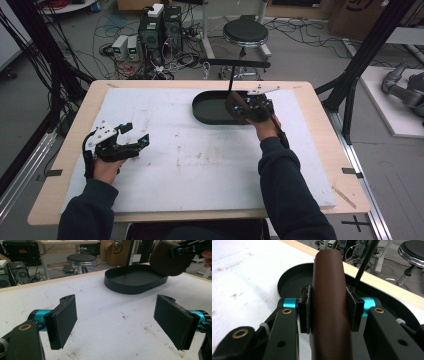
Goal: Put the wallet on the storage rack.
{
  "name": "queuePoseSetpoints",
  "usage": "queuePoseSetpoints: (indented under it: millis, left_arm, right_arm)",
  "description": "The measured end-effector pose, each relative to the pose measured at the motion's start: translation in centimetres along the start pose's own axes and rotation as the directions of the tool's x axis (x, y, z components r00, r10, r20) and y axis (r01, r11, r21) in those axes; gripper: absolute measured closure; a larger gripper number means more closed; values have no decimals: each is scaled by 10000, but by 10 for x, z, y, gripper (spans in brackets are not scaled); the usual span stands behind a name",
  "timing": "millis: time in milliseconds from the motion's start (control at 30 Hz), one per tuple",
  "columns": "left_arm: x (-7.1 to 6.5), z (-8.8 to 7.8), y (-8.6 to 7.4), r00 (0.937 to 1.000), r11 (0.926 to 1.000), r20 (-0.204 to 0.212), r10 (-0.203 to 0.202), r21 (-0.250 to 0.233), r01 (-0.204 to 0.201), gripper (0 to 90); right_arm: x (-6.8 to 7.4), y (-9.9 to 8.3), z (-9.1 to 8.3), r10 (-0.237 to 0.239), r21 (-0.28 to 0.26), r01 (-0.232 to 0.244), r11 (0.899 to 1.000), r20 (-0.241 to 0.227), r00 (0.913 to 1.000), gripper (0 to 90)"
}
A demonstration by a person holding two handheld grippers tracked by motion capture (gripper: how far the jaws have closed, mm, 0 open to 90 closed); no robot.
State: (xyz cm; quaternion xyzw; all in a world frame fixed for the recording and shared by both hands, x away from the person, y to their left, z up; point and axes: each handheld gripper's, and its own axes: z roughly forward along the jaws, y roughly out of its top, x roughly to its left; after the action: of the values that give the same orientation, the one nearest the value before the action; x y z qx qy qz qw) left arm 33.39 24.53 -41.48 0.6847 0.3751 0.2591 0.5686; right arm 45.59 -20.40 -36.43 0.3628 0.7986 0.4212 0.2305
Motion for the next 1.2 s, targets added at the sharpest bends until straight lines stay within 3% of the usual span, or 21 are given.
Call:
queuePoseSetpoints:
  millis: [233, 367, 467, 533, 667, 733, 833, 900, 967, 1000, 1067, 1200]
  left_arm:
    - [0, 1, -1, 10000, 10000, 24, -76, 15, 76, 187]
    - [1, 0, -1, 9999, 9999, 22, -98, 20, 98, 187]
    - [1, 1, -2, 9999, 9999, 45, -116, 67, 116, 187]
    - [1, 1, -2, 9999, 9999, 44, -121, 66, 121, 186]
    - [2, 1, -2, 9999, 9999, 53, -138, 70, 138, 187]
    - [2, 1, -2, 9999, 9999, 69, -102, 85, 101, 186]
    - [2, 1, -2, 9999, 9999, 60, -132, 82, 131, 186]
    - [2, 1, -2, 9999, 9999, 58, -141, 76, 141, 186]
    - [2, 1, -2, 9999, 9999, 49, -140, 79, 139, 186]
    - [2, 1, -2, 9999, 9999, 59, -111, 87, 111, 186]
    - [2, 1, -2, 9999, 9999, 70, -110, 97, 109, 187]
    - [2, 1, -2, 9997, 9998, 110, -207, 65, 206, 186]
  right_arm:
    - [-2, 11, 41, 162, 123, -164, 9998, 85, 9998, 625]
    - [-3, 11, 64, 653, 287, -649, 9975, -109, 9978, 625]
    - [-5, 11, 75, 1228, 321, -1217, 9920, -365, 9918, 623]
    - [-5, 10, 79, 1157, 245, -1153, 9930, -143, 9932, 624]
    - [-11, 3, 85, 1625, 588, -1613, 9852, -170, 9866, 623]
    - [-14, 0, 86, 1905, 604, -1889, 9801, -224, 9814, 619]
    - [-15, 0, 86, 1932, 550, -1927, 9797, -34, 9812, 588]
    - [-19, 0, 82, 1798, 574, -1821, 9816, 432, 9828, 514]
    - [-20, 0, 80, 1848, 597, -1877, 9804, 514, 9814, 493]
    - [-25, 0, 74, 1863, 609, -1911, 9797, 763, 9795, 457]
    - [-29, 1, 67, 1968, 525, -2012, 9781, 784, 9773, 429]
    - [-35, 4, 50, 1680, 531, -1736, 9834, 958, 9811, 407]
